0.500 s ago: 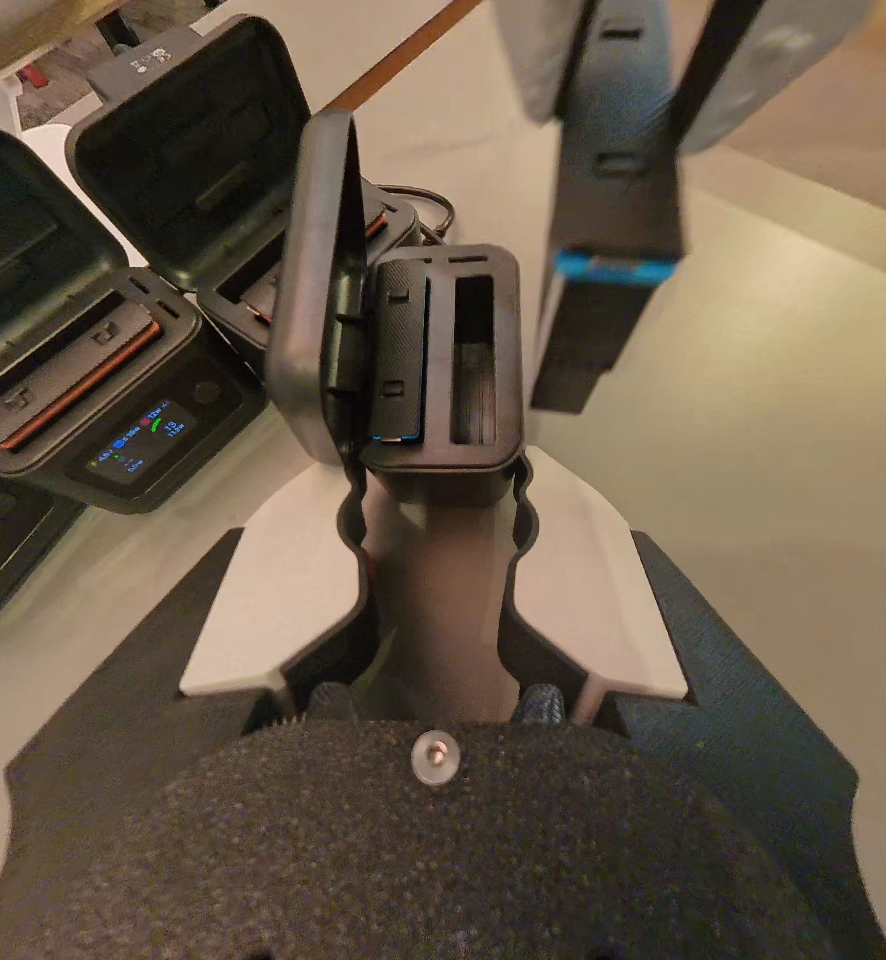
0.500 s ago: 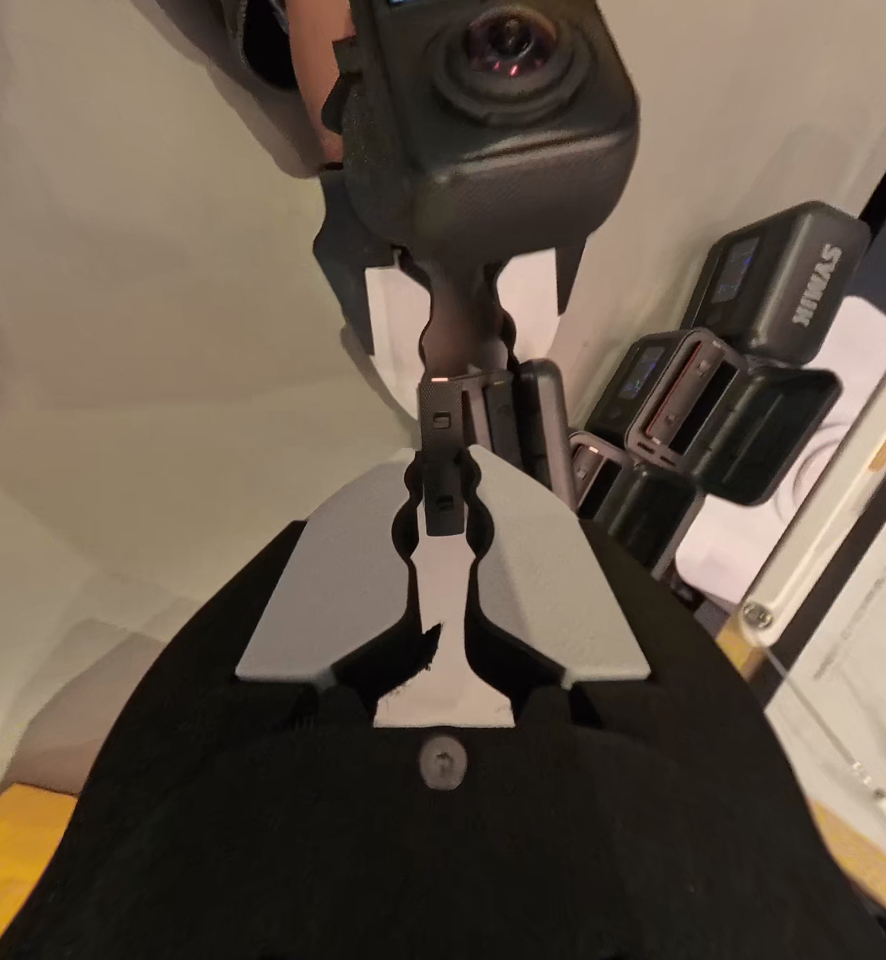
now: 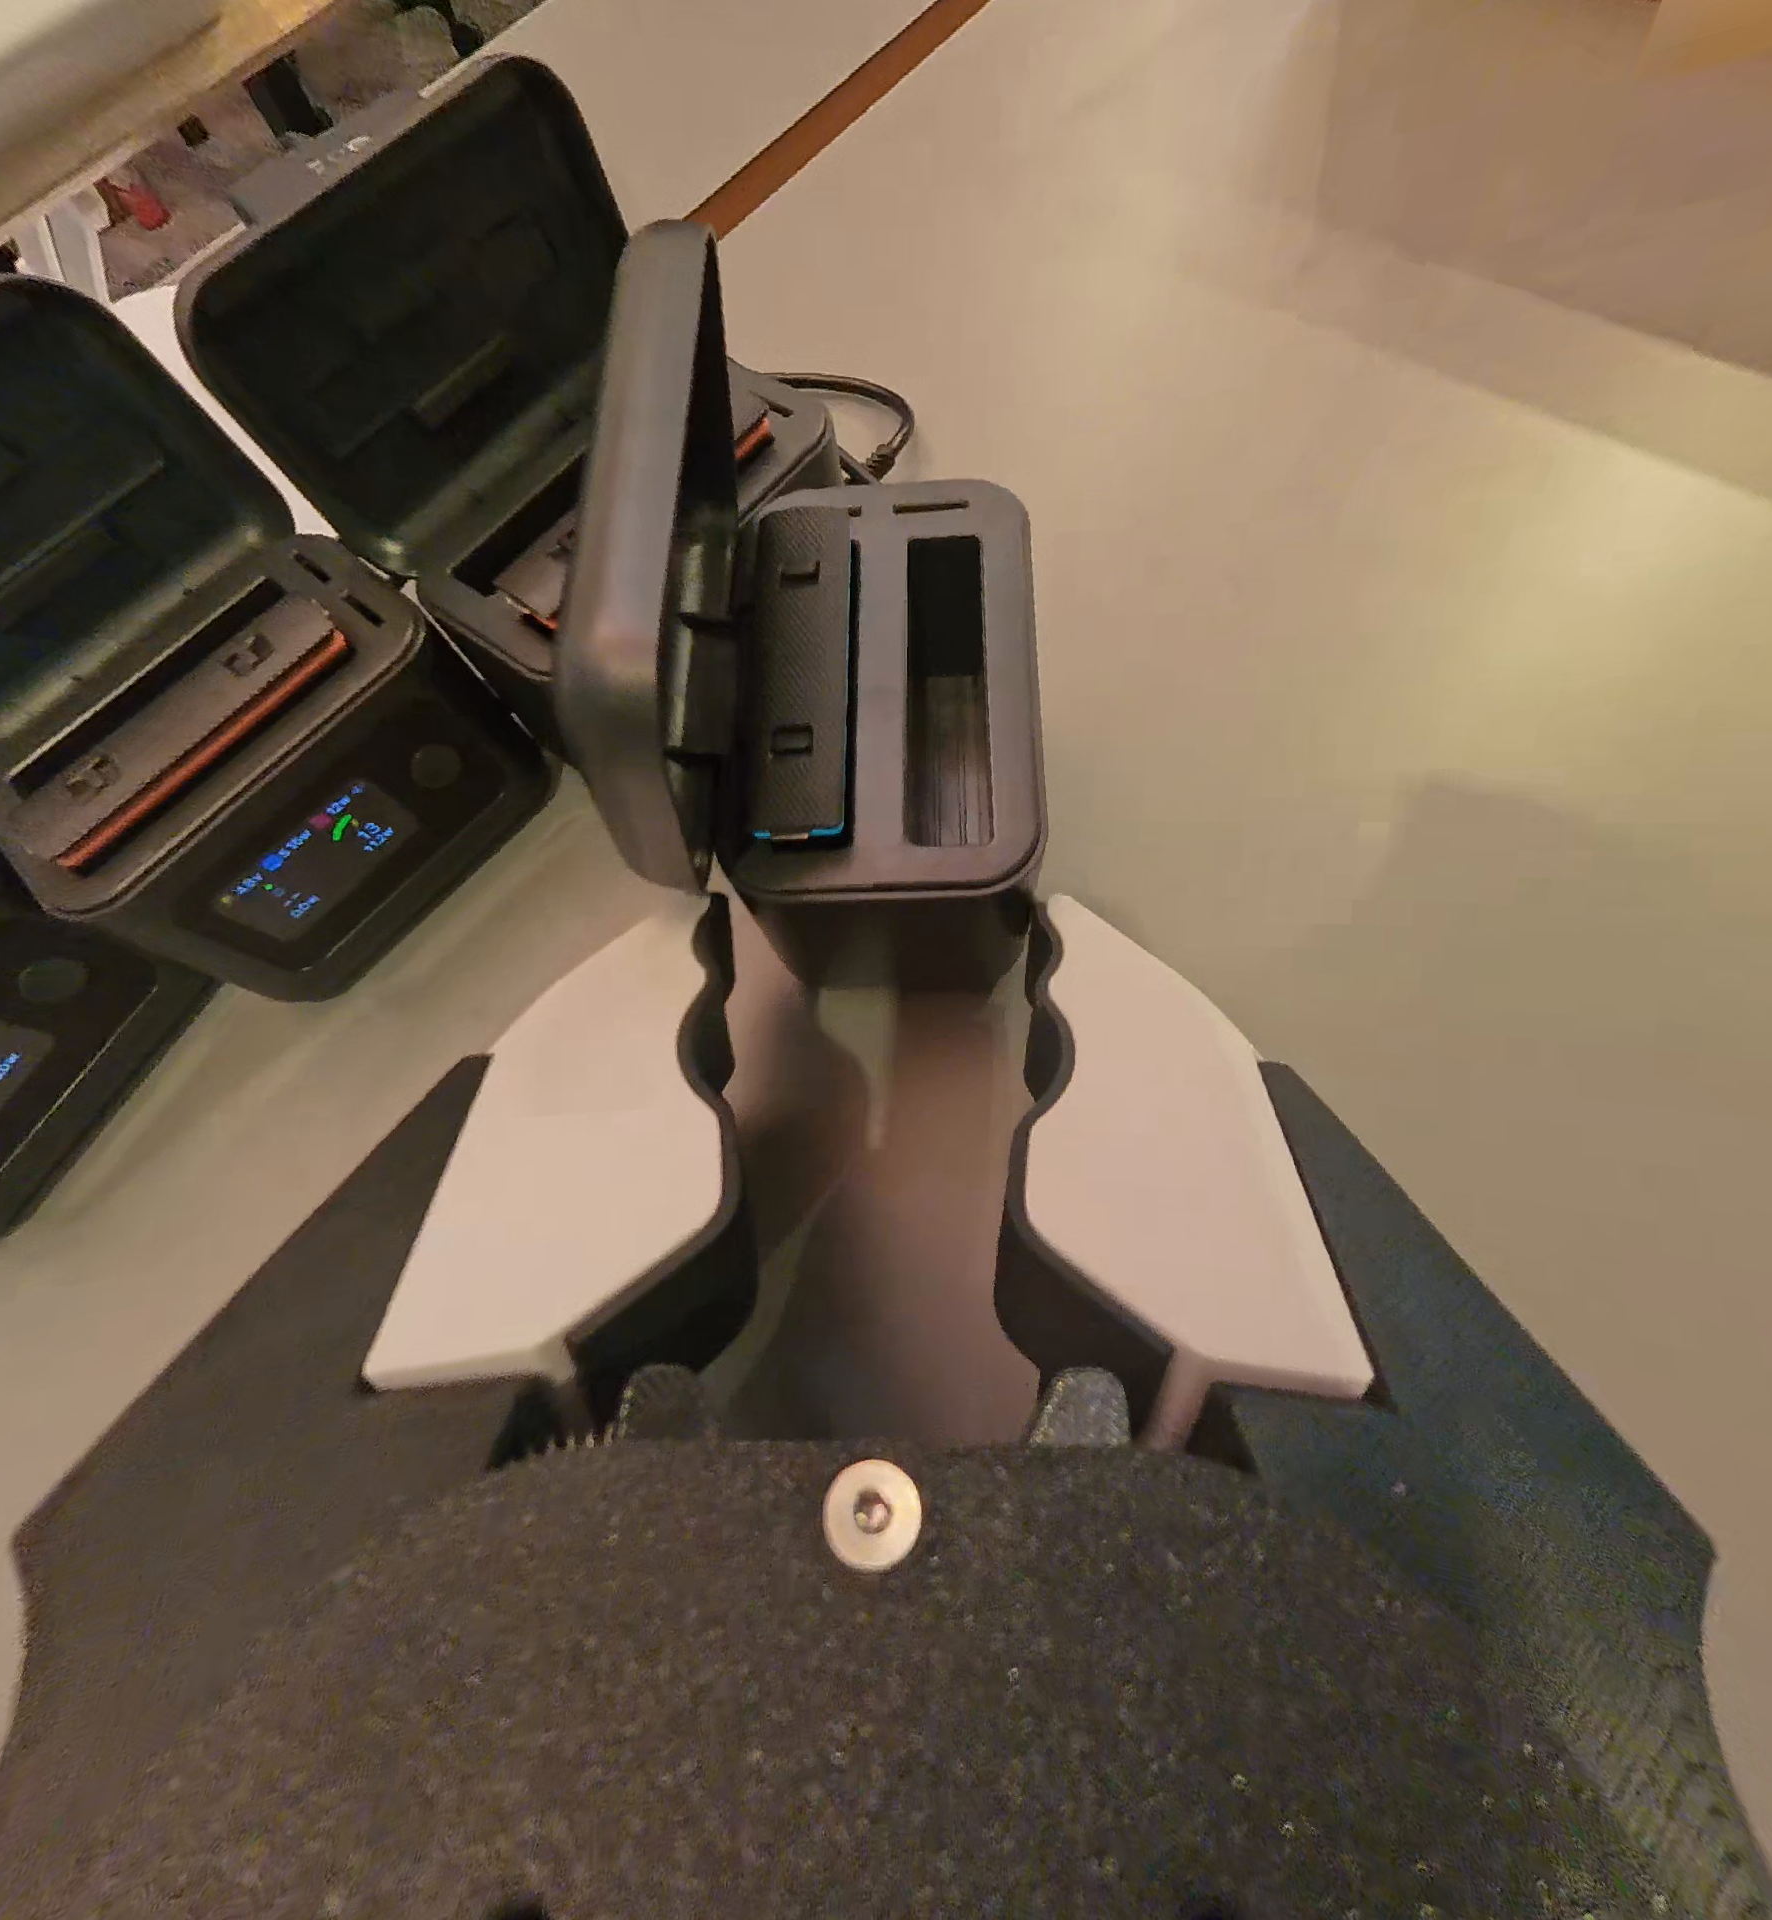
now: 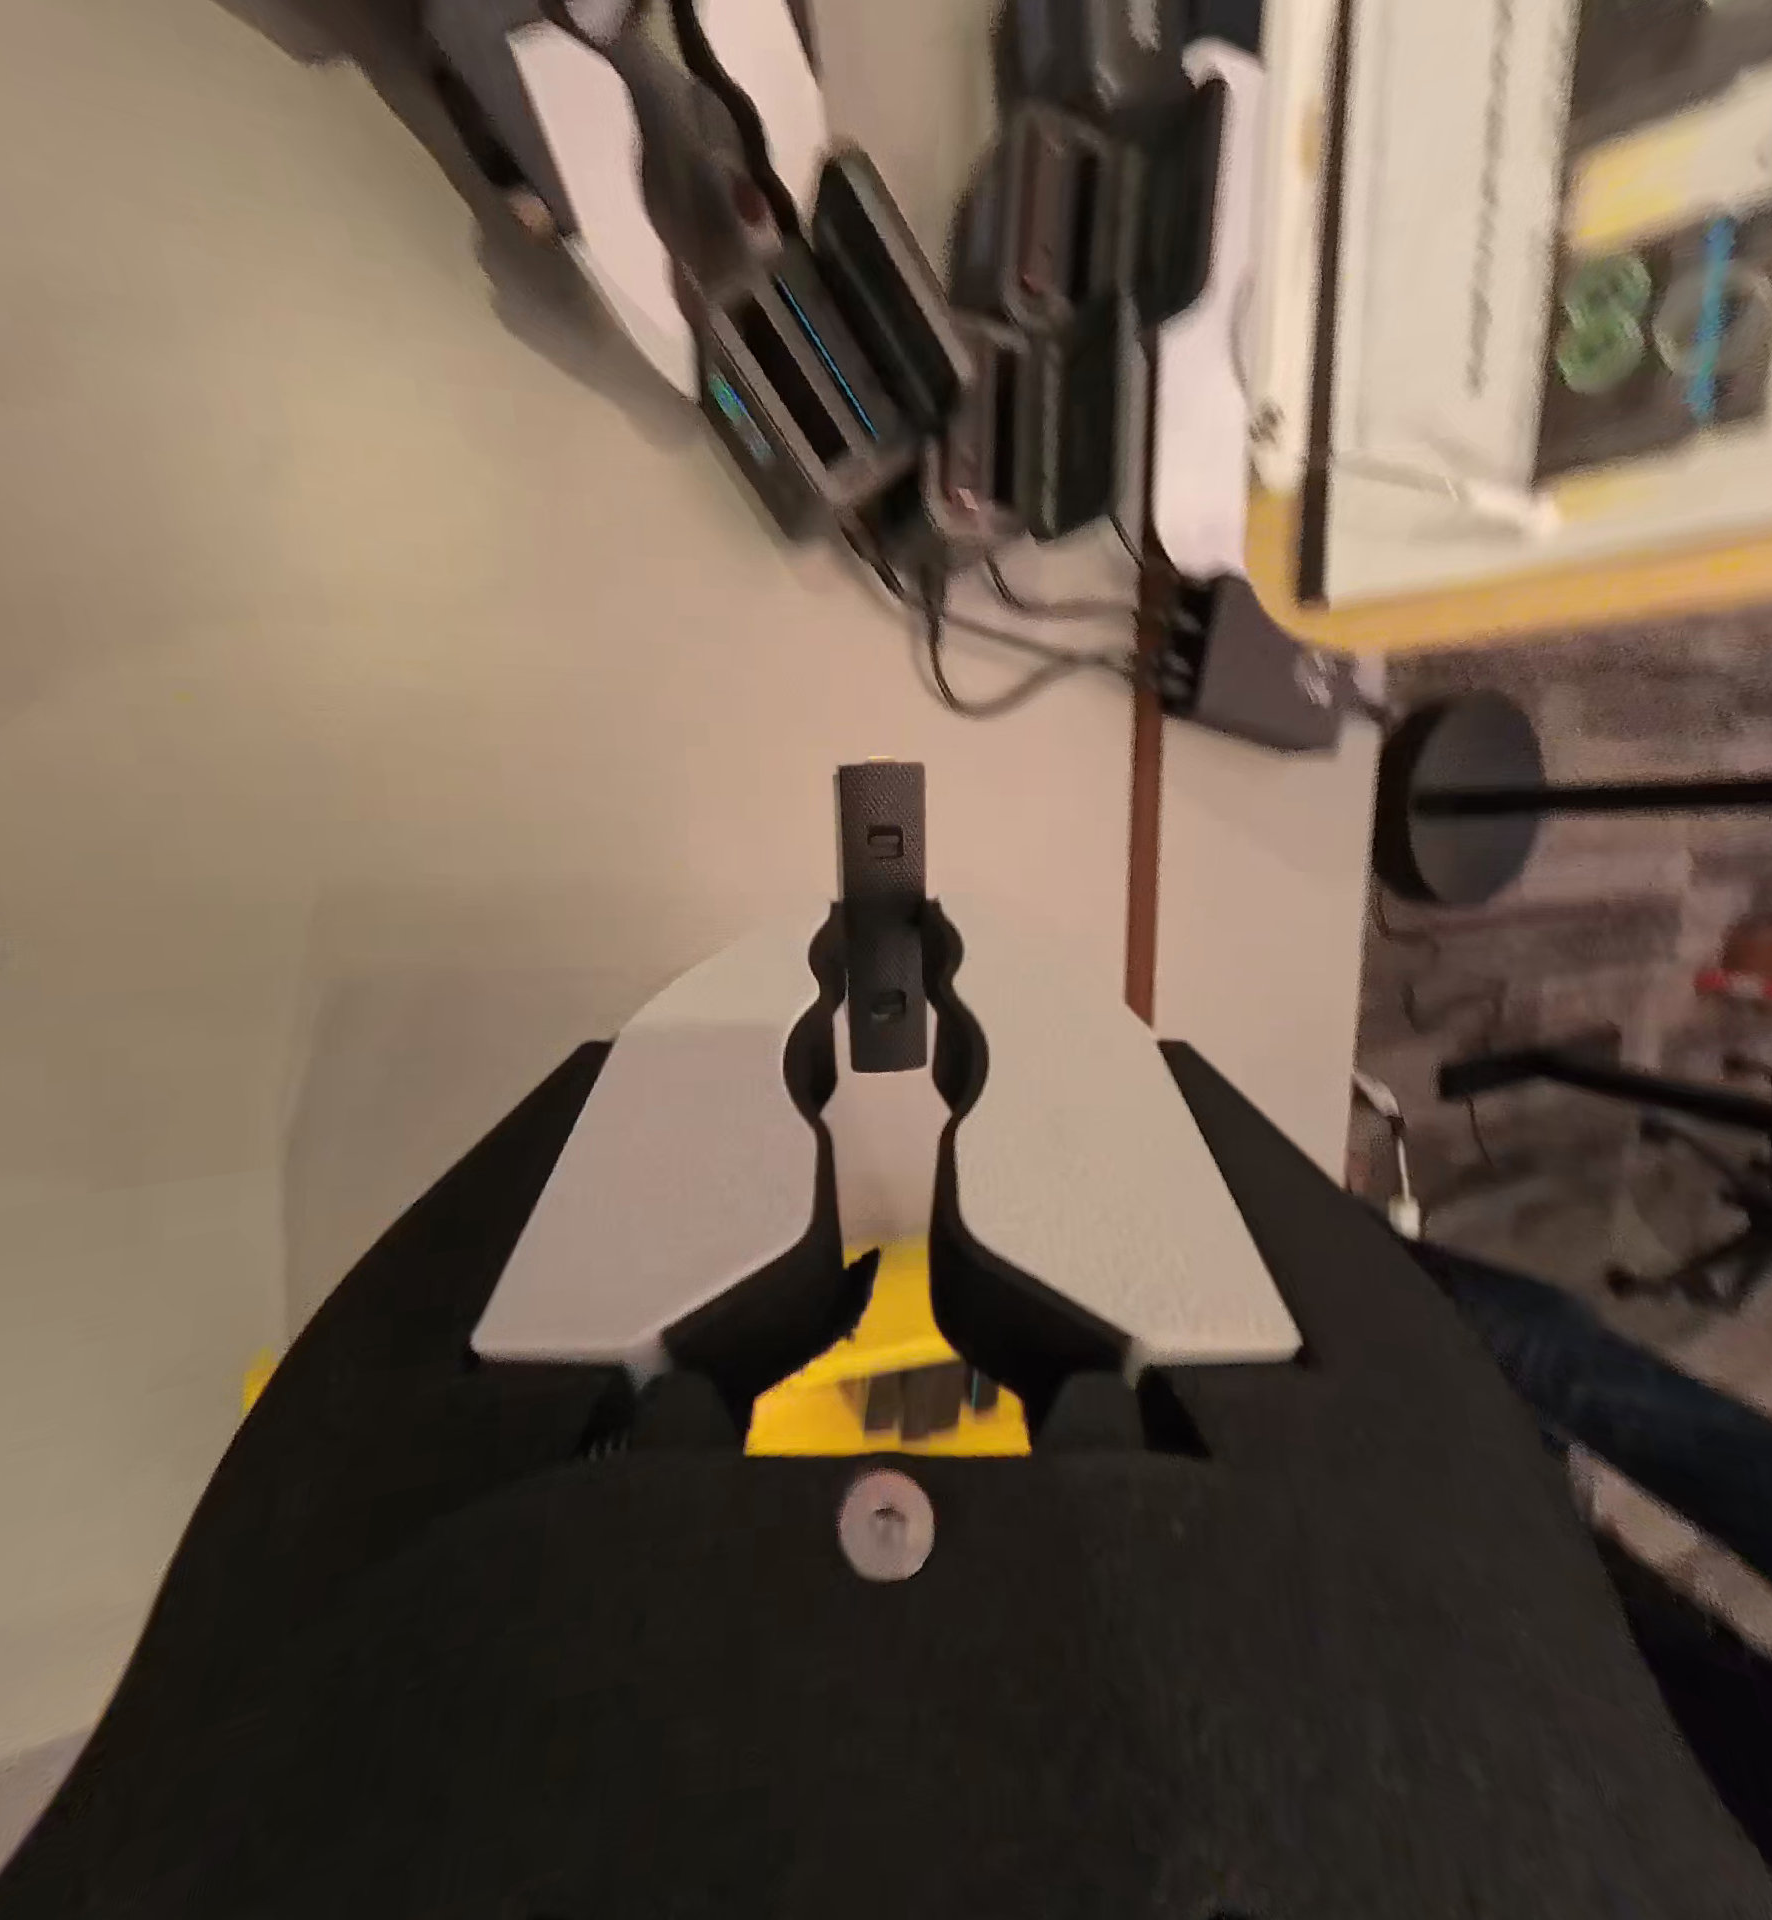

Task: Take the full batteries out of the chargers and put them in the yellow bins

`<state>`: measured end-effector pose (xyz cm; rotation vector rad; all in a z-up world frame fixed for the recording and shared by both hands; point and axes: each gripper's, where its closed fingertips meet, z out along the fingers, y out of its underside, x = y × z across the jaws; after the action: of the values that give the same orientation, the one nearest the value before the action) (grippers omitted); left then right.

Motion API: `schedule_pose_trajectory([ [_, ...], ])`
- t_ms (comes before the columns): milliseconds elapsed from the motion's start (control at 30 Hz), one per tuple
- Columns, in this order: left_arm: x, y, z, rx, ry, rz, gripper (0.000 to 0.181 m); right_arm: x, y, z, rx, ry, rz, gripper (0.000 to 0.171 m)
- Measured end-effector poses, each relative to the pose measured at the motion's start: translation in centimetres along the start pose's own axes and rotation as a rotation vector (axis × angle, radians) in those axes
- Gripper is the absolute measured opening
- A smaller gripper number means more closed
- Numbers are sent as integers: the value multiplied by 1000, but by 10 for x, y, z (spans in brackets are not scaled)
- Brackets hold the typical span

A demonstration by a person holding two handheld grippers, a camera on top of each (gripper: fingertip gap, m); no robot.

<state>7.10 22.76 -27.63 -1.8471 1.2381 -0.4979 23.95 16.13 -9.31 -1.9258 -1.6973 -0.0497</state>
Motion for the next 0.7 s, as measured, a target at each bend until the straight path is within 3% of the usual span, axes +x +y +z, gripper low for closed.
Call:
schedule_pose_trajectory([
  [200,0,0,0,4,-10,14,53,22,123,-50,-233,136,179,14],
  [367,0,0,0,6,-19,23,53,1,212,-32,-359,93,288,14],
  [500,0,0,0,10,-26,33,53,-17,245,9,-395,38,293,14],
  [700,0,0,0,8,-32,41,52,-23,262,49,-423,-22,260,14],
])
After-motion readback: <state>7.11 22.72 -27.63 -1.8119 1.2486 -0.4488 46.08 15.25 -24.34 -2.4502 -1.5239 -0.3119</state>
